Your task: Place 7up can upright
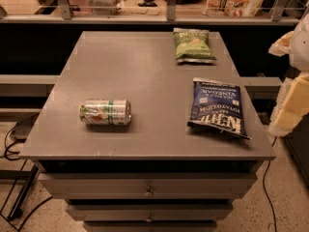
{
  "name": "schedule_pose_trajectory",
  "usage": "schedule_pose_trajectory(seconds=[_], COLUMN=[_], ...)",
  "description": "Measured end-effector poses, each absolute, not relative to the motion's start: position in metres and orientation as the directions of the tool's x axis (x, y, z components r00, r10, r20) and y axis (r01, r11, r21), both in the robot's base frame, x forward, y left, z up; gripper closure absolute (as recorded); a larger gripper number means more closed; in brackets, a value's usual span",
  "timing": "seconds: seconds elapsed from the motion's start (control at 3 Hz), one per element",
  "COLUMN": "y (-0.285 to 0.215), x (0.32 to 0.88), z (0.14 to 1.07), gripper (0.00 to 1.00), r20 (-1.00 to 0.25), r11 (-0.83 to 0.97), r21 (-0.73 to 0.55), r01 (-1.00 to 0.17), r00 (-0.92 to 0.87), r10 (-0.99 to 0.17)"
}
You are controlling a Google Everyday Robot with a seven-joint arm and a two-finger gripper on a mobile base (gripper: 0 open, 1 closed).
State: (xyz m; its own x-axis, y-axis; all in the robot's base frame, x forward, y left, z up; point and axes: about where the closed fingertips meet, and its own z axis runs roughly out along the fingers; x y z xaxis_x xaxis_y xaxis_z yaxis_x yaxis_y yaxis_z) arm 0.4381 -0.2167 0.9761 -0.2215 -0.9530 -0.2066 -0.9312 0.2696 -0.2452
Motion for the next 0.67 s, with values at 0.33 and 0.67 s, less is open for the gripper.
schedule_pose_trajectory(seconds=[0.33,0.67], y=[-0.216,-0.193], x=[0.438,0.441], z=[0.976,0.979], gripper=[0.00,0.00], r20=[-0.206,-0.203], r11=[0.269,0.215], r21=[-0.246,-0.266], r01=[-0.931,-0.940], r00=[-0.221,-0.163], r10=[-0.953,-0.965])
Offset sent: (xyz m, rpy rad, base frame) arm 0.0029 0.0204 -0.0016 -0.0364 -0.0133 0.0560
